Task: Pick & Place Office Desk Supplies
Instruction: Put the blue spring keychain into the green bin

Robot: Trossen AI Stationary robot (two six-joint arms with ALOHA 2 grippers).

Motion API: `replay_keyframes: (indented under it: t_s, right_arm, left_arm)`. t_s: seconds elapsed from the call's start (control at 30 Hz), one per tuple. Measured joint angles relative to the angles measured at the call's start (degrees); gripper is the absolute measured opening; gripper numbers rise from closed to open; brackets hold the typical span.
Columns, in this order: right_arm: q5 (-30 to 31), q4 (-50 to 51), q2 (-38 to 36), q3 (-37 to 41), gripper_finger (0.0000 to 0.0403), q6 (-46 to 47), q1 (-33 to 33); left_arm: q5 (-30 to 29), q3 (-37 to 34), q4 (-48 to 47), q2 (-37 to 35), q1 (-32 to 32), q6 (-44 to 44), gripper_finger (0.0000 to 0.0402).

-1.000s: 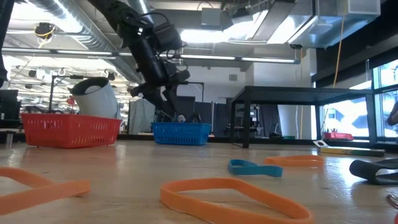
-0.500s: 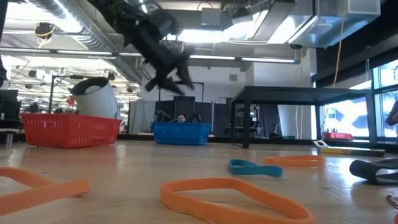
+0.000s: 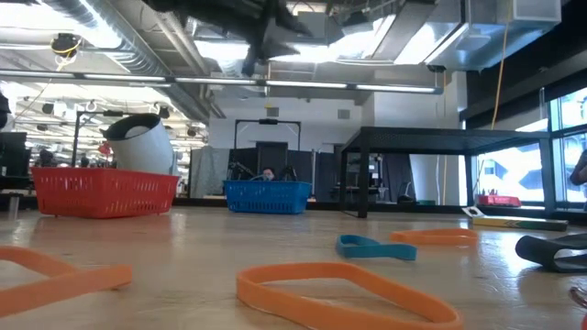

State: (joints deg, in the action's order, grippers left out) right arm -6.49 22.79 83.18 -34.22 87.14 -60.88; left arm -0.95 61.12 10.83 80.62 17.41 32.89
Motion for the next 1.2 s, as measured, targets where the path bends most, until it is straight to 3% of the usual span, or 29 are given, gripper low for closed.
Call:
replay_keyframes:
  t_s: [0.13, 0.33, 0.63, 1.0, 1.2]
  right_arm:
    - [6.9, 0.6, 0.0, 0.0, 0.0178, -1.0, 0.0]
    - [16.5, 0.1, 0.1, 0.1, 0.0170, -18.5, -1.1]
    - [16.8, 0.6, 0.2, 0.3, 0.0149, -43.9, -2.6]
    - [16.0, 0.4, 0.2, 0.3, 0.0138, -47.2, -2.7]
    - [15.8, 0.2, 0.2, 0.3, 0.0138, -44.3, -2.1]
  left_arm:
    - [-0.5, 0.0, 2.5, -0.5, -3.1, -2.7, 0.0173]
    - [-1.0, 0.0, 2.2, -0.5, -6.0, -5.8, 0.0173]
    - [-1.0, 0.0, 2.2, -0.5, -8.5, -5.7, 0.0173]
    - [-1.0, 0.0, 2.2, -0.5, -8.8, -5.6, 0.0173]
    - [-1.1, 0.0, 2.2, -0.5, -8.7, -5.6, 0.0173]
